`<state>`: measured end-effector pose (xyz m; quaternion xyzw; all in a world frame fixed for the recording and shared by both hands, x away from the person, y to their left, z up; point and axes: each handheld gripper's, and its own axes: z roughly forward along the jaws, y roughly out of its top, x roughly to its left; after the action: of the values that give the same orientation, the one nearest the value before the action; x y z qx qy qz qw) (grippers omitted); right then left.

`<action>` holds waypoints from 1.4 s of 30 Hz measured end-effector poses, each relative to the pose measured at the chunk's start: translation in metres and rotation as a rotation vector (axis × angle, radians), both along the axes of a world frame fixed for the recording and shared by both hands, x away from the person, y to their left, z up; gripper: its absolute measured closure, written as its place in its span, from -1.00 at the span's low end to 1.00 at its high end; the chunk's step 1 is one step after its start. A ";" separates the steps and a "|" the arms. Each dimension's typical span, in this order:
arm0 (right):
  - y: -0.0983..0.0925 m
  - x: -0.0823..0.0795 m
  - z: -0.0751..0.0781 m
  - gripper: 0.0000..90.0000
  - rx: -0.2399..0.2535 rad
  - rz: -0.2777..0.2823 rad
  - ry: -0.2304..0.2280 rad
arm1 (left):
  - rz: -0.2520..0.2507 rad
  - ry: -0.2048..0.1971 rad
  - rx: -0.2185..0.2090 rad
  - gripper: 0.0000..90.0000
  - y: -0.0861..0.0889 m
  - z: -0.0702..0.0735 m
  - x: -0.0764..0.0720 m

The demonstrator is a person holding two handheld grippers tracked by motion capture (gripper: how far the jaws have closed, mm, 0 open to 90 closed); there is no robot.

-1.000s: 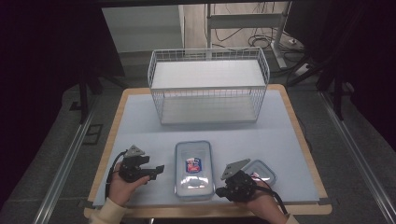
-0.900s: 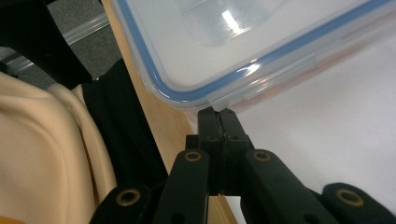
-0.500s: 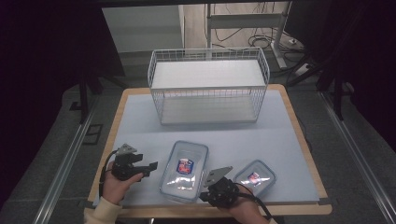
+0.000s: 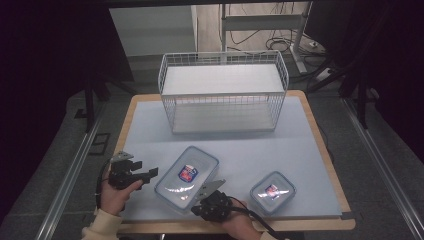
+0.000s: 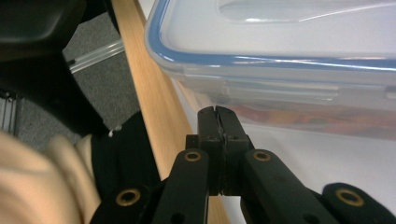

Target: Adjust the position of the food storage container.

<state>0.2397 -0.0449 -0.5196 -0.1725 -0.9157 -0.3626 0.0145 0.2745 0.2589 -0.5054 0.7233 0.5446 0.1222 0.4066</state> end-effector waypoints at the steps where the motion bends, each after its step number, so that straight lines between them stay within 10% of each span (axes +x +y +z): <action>1: 0.004 0.001 -0.001 0.99 0.004 0.000 0.001 | 0.008 -0.001 -0.003 -0.48 0.003 0.000 0.000; 16: 0.028 0.012 -0.006 0.99 0.019 -0.003 0.004 | 0.037 -0.031 -0.025 -0.42 0.014 0.007 -0.003; 36: -0.125 0.010 0.055 0.94 0.121 -0.210 -0.029 | -0.019 -0.045 -0.042 -0.40 -0.001 0.018 0.000; 42: -0.167 0.027 0.064 0.54 0.126 -0.294 -0.075 | -0.028 -0.047 -0.044 -0.37 -0.004 0.019 0.000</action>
<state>0.2670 -0.2115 -0.4559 -0.2896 -0.8560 -0.4237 -0.0619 0.2746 0.2550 -0.4863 0.7187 0.5272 0.1217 0.4367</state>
